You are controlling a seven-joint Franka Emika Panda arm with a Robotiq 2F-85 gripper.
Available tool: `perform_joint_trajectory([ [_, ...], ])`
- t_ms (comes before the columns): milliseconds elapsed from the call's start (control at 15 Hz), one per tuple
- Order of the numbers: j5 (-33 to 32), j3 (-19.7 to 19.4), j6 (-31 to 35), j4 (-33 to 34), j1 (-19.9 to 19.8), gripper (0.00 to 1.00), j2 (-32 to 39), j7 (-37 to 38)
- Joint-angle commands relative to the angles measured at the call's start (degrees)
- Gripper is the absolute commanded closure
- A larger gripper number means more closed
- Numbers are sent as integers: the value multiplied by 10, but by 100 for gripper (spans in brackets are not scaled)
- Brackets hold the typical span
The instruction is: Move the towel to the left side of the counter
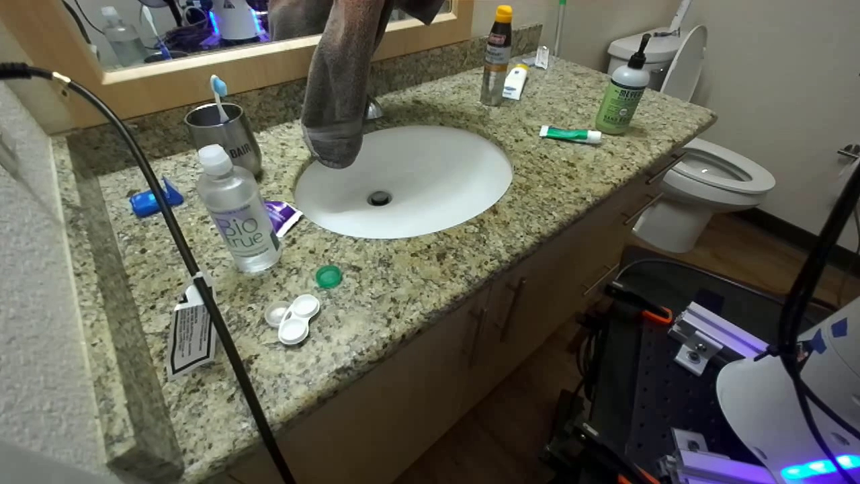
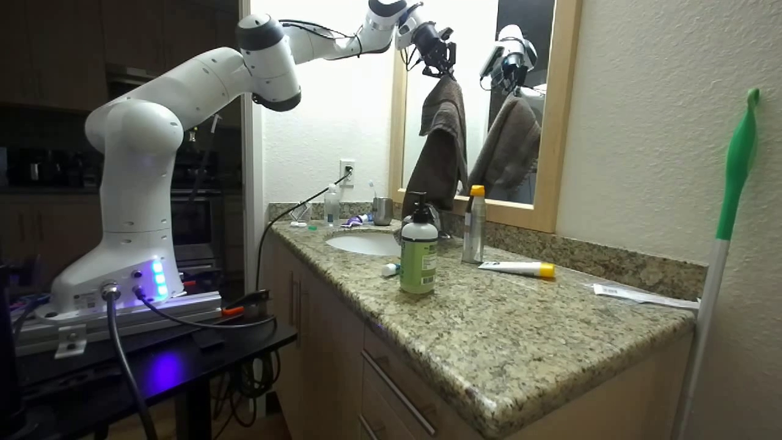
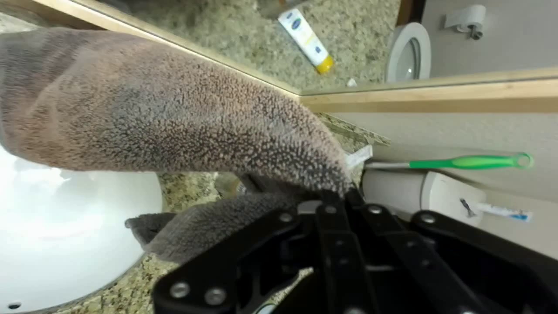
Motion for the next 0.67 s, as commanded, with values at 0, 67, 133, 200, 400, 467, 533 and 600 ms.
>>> perform_joint_trajectory([
  [0,-47,156,3,62,-52,99,-9,-46],
  [67,-69,198,9,73,-64,99,-8,-66],
  [133,-98,242,17,75,-71,99,-10,-89],
  [200,-136,285,36,46,-63,99,-24,-115],
  [400,-204,398,60,45,-92,99,-31,-191],
  [467,-228,426,74,48,-100,99,-29,-219],
  [533,-255,449,98,50,-107,99,-26,-243],
  [600,-284,461,144,49,-111,99,-21,-243],
])
